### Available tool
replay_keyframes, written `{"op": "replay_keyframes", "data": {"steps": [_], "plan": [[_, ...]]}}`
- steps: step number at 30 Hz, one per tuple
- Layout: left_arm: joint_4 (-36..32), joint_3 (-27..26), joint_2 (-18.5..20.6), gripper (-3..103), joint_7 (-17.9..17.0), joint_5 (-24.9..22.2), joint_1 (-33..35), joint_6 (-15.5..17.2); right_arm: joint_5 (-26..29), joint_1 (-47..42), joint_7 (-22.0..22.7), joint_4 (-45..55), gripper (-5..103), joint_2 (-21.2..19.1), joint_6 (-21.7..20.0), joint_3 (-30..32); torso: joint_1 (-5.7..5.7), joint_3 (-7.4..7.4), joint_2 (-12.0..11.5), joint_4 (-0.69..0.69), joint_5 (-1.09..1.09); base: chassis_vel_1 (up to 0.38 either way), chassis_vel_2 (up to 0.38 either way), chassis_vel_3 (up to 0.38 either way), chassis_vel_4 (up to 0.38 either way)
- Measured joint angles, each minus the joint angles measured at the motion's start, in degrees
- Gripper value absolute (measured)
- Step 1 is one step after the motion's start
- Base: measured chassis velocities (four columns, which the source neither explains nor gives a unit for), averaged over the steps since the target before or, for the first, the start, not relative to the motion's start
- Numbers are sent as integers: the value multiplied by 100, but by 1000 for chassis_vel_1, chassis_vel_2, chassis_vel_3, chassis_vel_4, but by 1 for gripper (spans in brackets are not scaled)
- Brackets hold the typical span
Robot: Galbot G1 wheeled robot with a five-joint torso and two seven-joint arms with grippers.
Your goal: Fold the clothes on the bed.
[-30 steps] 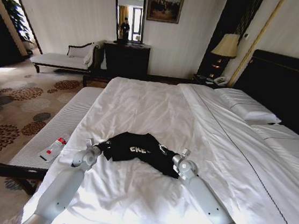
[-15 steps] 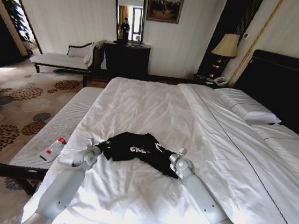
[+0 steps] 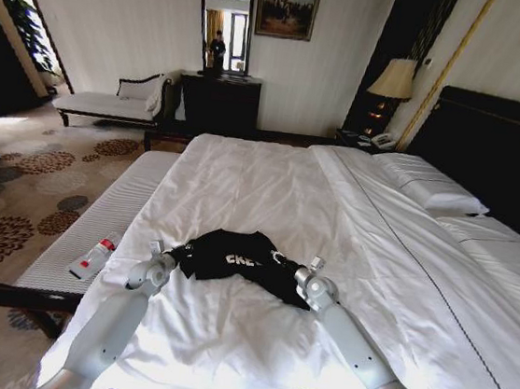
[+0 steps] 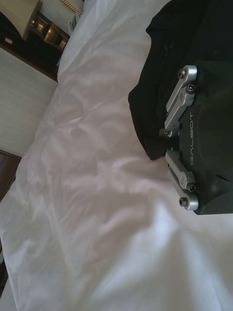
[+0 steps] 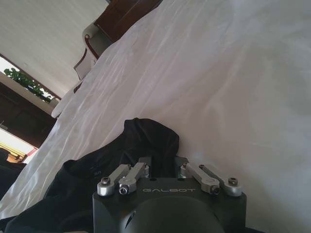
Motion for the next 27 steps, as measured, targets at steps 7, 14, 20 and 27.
{"op": "replay_keyframes", "data": {"steps": [7, 14, 20, 27], "plan": [[-14, -51, 37, 1, 7, -23, -22, -19, -261, 6, -259, -26, 3, 27, 285, 0, 0, 0, 0, 1, 0, 0, 0, 0, 0], [-140, -92, 76, 1, 11, -123, -151, -110, -726, -130, -691, 333, 3, -122, 759, 189, 0, 0, 0, 1, 0, 0, 0, 0, 0], [-794, -294, 178, 1, -80, -530, -314, -100, -1148, -486, -1190, 1129, 3, -500, 1245, 600, 0, 0, 0, -1, 1, 0, 0, 0, 0], [-2020, -805, 505, 1, -299, -1434, -364, 108, -1236, -1063, -1440, 2565, 3, -994, 1537, 1381, 0, 0, 0, 0, 0, 0, 0, 0, 0]]}}
